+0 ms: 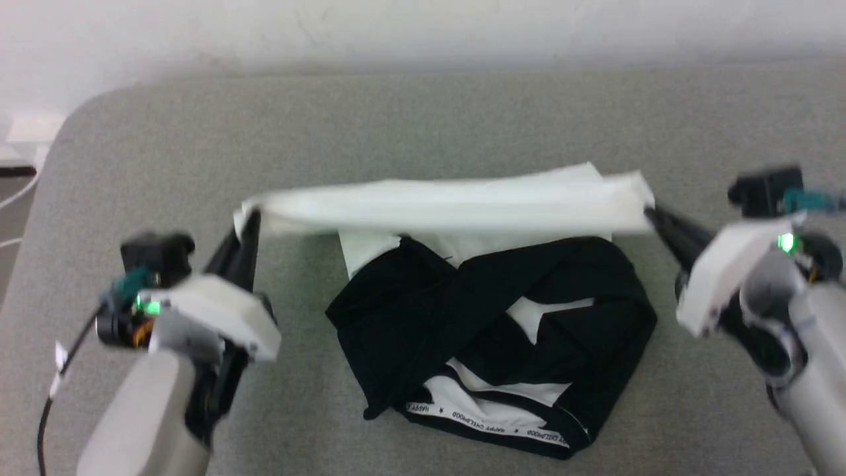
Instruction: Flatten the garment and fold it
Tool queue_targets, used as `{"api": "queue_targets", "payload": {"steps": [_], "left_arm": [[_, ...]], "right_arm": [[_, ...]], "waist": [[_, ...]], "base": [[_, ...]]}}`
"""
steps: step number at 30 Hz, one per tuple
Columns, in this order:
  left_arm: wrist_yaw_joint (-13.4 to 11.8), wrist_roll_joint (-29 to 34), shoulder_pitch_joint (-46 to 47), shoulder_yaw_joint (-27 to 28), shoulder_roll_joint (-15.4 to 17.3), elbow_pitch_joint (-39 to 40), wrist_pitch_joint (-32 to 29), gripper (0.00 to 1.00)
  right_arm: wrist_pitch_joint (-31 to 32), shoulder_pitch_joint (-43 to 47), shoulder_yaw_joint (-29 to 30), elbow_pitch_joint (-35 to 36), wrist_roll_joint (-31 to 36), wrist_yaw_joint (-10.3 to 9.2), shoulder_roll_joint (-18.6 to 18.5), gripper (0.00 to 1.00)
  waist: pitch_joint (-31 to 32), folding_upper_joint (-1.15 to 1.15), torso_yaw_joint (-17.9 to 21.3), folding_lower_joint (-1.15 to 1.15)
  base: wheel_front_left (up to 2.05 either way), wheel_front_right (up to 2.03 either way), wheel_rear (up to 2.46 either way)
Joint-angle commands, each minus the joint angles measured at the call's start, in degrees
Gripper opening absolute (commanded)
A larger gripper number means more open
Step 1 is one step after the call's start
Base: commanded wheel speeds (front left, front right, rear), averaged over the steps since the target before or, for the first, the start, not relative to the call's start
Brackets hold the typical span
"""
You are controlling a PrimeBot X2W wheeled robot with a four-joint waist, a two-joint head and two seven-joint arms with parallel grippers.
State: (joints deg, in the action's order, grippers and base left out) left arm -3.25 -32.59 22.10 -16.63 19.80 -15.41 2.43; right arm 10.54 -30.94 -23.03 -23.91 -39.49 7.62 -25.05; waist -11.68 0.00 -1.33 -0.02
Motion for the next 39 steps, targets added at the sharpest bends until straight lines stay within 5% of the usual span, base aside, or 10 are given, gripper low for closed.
{"api": "queue_targets", "payload": {"steps": [1, 8, 14, 15, 17, 18, 20, 21, 29, 39], "left_arm": [[-1.17, -0.58, -3.35, 0.58, 0.89, 2.7, -0.69, 0.0], [-4.61, -2.25, -18.46, -0.75, 2.98, 13.55, -6.69, 0.0], [-4.88, -5.35, -25.46, -2.26, 1.78, 13.14, -9.26, 0.0], [-4.41, -5.87, -26.25, -2.62, 1.81, 12.71, -9.74, 0.07], [-3.17, -7.19, -27.22, -3.21, 1.55, 11.82, -10.43, 0.49], [-2.63, -7.78, -27.46, -3.35, 1.25, 11.42, -10.39, 1.0], [-1.55, -8.63, -27.88, -4.07, 0.76, 10.59, -10.7, 1.0], [-1.42, -8.27, -27.86, -4.28, 0.76, 10.24, -10.25, 1.0], [-1.46, -4.79, -26.83, -2.78, -1.32, 10.68, 1.79, 1.0], [-7.1, 1.62, -25.66, 3.02, -2.58, 13.81, 11.97, 1.0]], "right_arm": [[0.58, 3.71, 0.95, 2.06, -0.34, -0.13, -0.75, 0.0], [4.66, 21.32, 7.93, 12.5, 2.04, -0.13, 0.4, 0.0], [8.23, 32.86, 13.88, 17.63, 5.71, -0.13, 5.12, 0.0], [8.68, 34.46, 14.82, 18.27, 6.6, -0.13, 6.06, 0.0], [9.74, 37.07, 16.37, 18.96, 7.99, -0.13, 7.96, 0.0], [10.36, 38.01, 16.69, 19.26, 8.45, -0.13, 8.87, 0.04], [10.99, 39.21, 17.18, 19.69, 9.35, -0.13, 10.39, 0.5], [11.24, 39.59, 17.22, 19.79, 9.87, -0.13, 10.93, 1.0], [6.34, 41.06, 17.19, 25.9, 12.15, -0.13, 13.07, 1.0], [6.53, 39.35, 25.73, 29.75, 11.91, -0.13, 14.79, 1.0]], "waist": [[2.79, 0.0, 1.03, 0.02], [4.74, 0.0, 1.97, 0.02], [6.08, 0.0, 2.38, 0.02], [6.22, 0.0, 2.41, 0.02], [6.59, 0.0, 2.29, 0.02], [6.78, 0.0, 2.32, 0.02], [7.06, 0.0, 2.46, 0.02], [7.11, 0.0, 2.53, 0.02], [7.77, 0.0, 2.09, 0.02], [9.19, 0.0, 0.65, 0.02]], "base": [[0.0, 0.0, 0.0], [0.0, 0.0, 0.0], [0.0, 0.0, 0.0], [0.0, 0.0, 0.0], [0.0, 0.0, 0.0], [0.0, 0.0, 0.0], [0.0, 0.0, 0.0], [0.0, 0.0, 0.0], [0.0, 0.0, 0.0], [0.0, 0.0, 0.0]]}}
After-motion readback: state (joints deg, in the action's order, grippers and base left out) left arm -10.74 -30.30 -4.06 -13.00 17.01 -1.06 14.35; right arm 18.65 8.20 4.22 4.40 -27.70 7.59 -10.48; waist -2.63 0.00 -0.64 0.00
